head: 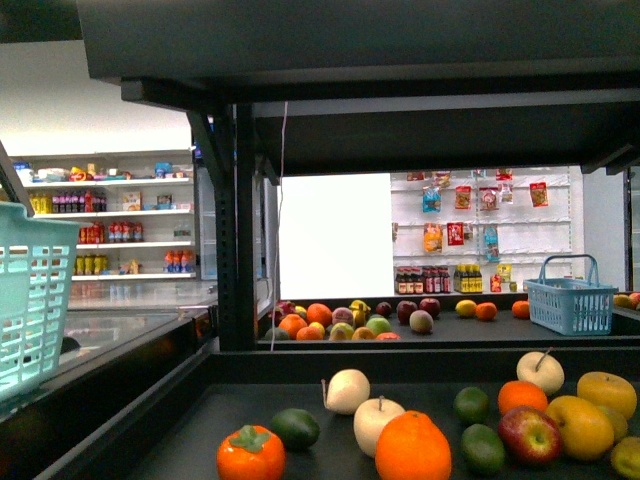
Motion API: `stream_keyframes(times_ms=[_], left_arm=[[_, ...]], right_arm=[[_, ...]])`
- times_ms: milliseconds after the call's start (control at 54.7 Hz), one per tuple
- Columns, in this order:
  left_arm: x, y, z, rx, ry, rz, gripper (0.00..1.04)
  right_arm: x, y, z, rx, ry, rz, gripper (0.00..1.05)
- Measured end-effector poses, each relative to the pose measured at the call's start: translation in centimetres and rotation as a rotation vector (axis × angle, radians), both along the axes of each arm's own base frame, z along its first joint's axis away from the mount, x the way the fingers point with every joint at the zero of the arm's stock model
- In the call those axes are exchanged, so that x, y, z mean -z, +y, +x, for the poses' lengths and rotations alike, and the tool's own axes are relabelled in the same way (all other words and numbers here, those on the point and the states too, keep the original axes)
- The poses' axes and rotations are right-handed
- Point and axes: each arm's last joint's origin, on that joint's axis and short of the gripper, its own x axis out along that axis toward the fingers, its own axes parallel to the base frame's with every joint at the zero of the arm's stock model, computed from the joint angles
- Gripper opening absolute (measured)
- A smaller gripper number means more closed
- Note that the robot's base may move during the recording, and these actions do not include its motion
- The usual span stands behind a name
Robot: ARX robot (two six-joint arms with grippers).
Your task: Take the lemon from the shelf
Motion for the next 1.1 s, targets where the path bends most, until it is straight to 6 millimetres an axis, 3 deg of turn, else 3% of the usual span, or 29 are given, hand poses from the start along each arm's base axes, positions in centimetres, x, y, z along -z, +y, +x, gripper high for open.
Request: stream_keyframes(times_ms=[1024, 1097], left_arm=[[0.00, 0.00, 0.00, 0.000, 0.000, 0.000, 0.97], [-0.01, -0.07, 0.10, 0.078, 0.091, -0.127, 0.97]], right_arm=[[0.00, -0.01, 0.00, 0.001, -0.001, 0.000, 0.97], [0.00, -0.01, 0.00, 0.002, -0.001, 0.000, 0.97]])
